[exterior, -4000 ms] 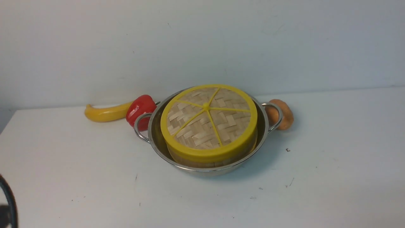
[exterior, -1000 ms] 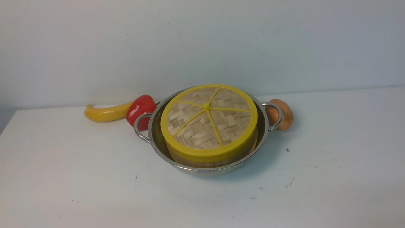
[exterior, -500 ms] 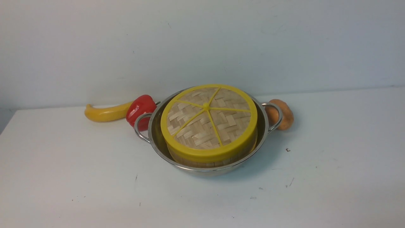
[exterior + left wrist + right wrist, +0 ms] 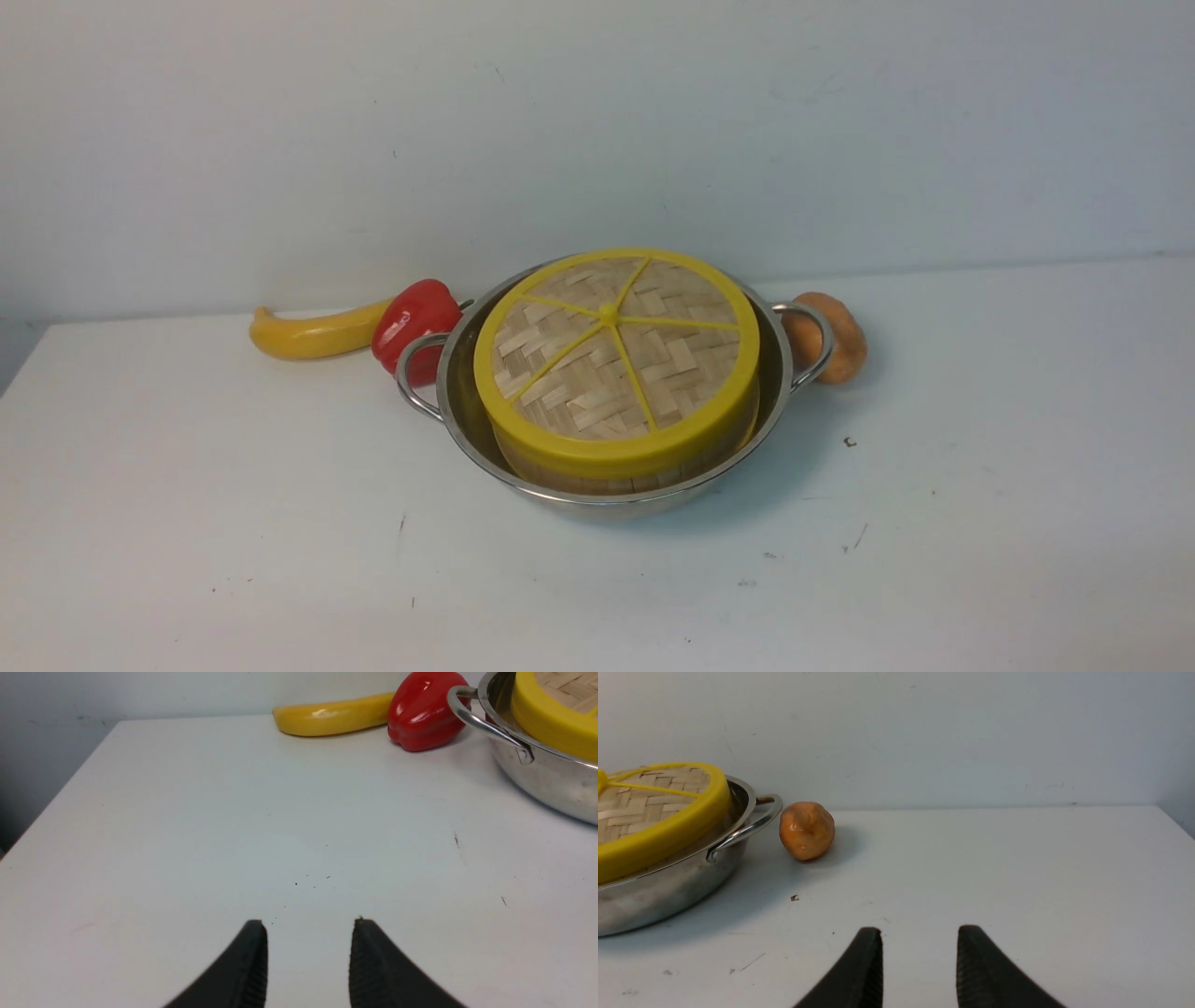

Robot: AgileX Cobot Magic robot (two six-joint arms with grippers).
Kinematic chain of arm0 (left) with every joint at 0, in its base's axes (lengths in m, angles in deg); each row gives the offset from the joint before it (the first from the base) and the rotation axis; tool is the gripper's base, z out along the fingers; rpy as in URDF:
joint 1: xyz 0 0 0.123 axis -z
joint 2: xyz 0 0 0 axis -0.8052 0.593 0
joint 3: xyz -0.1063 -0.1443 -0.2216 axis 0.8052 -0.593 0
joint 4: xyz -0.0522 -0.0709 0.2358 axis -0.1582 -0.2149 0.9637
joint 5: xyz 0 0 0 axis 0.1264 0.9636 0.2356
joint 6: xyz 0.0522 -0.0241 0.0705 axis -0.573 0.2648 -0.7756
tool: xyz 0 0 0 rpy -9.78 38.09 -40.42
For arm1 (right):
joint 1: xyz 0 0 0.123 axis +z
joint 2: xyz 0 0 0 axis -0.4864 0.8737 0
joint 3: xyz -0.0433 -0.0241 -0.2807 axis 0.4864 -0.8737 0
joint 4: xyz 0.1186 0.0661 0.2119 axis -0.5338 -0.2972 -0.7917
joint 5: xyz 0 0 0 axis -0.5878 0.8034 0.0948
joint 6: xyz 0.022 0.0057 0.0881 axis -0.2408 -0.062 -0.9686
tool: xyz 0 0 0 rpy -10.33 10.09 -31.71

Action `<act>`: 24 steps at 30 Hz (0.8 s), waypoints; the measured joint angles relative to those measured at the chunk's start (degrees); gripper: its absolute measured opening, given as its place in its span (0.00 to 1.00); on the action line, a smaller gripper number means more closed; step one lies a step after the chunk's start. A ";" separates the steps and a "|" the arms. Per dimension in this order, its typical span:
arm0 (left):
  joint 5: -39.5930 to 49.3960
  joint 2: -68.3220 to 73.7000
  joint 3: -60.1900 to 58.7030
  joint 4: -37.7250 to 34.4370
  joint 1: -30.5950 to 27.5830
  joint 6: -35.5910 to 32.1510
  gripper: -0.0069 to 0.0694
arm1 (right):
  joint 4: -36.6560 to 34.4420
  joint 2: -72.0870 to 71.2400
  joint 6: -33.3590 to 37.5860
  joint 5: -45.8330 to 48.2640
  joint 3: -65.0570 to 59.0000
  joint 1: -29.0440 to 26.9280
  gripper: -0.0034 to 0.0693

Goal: Place the steamer in the pot on the white table, and put the lid on the steamer.

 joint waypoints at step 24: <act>-1.25 0.00 0.00 0.00 0.00 0.00 0.41 | 0.00 0.00 0.00 0.00 0.00 0.00 0.38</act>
